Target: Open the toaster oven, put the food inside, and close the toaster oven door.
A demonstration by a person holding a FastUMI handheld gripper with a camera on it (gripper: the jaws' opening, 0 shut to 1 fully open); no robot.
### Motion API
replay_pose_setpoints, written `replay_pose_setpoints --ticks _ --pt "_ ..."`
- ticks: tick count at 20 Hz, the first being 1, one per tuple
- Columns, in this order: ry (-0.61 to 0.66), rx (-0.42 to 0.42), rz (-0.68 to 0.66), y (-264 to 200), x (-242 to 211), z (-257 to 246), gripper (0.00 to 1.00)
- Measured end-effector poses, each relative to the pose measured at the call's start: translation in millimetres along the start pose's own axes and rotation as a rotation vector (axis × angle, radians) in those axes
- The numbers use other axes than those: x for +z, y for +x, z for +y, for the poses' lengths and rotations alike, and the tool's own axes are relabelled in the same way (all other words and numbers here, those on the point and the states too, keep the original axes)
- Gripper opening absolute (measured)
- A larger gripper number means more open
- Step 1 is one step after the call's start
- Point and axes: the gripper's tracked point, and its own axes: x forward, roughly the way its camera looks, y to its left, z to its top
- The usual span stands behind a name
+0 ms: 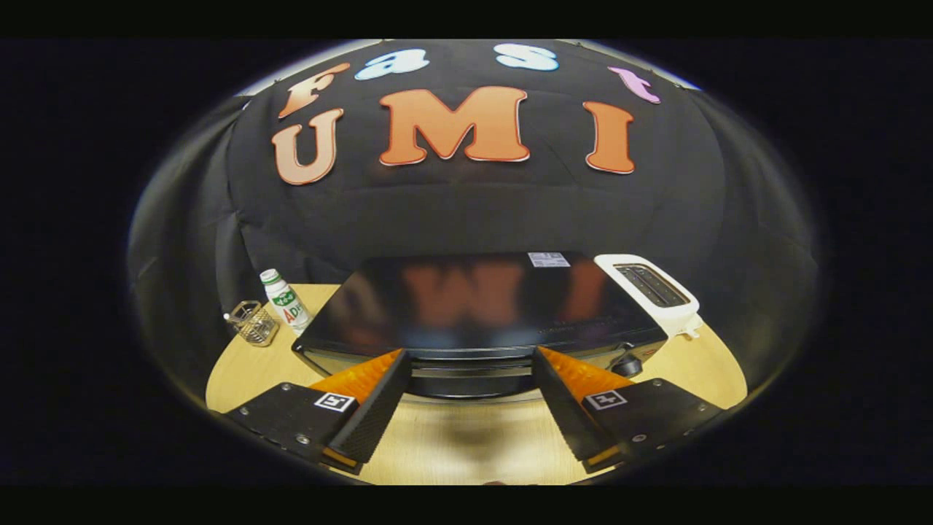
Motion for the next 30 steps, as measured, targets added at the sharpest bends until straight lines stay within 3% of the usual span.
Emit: replay_pose_setpoints --ticks 22,30 --pt "0.0 -0.003 0.092 -78 -112 -4 0.99" --pt "0.049 -0.01 0.28 -76 -193 -7 0.99"
